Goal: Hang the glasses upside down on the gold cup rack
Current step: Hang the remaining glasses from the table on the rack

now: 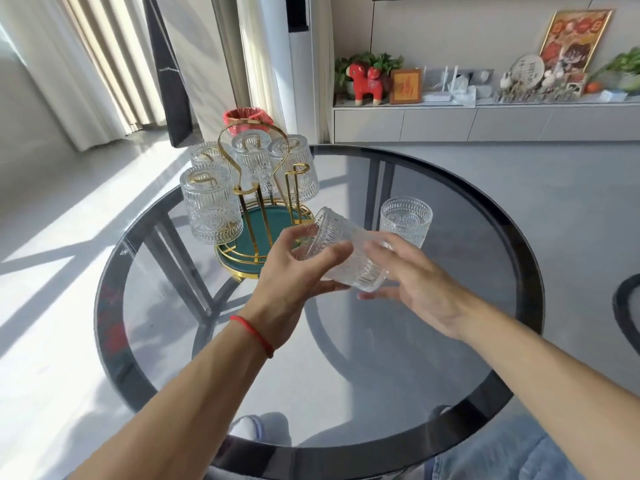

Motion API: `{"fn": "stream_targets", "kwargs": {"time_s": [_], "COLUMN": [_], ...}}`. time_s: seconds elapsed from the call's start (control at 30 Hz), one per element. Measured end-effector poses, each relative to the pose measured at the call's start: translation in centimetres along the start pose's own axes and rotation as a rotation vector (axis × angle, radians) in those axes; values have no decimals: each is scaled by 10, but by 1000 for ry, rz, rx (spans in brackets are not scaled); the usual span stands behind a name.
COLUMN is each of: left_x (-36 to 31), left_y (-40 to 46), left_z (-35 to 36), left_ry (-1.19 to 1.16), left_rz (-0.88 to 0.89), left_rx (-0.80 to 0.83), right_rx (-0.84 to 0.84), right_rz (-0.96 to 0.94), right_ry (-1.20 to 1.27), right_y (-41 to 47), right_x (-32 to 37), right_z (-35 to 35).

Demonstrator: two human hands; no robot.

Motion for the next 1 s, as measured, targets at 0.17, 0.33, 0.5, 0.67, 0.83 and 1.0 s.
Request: {"fn": "stream_targets", "kwargs": {"time_s": [0.17, 0.33, 0.5, 0.67, 0.83, 1.0], "left_x": [-2, -4, 25, 44, 45, 47], "left_y": [-1, 5, 16, 22, 23, 20], "left_z": [-11, -25, -33, -37, -37, -36], "left_ry": [45, 717, 1402, 1510, 1524, 1518], "left_rz": [41, 400, 577, 502, 475, 457], "left_rx": [29, -1, -10, -22, -16, -13], "right_rx": [-12, -408, -556, -525, -515, -454], "right_rz": [49, -89, -303, -475, -537, -535], "right_ry": [286, 124, -234, -438, -694, -811], "right_y": [5, 21, 39, 58, 74, 89], "right_x": [-1, 32, 88, 132, 146, 139], "right_z": [16, -4, -10, 10, 34, 52]}}
Point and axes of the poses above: each hand's wrist, its own y-axis towards the middle knuckle, its own z-axis out of the palm, x = y × z, the point moved 5 cm from there along y, towards the middle knuckle, and after that the axes turned 7 degrees about -x, right-handed, at the moved point
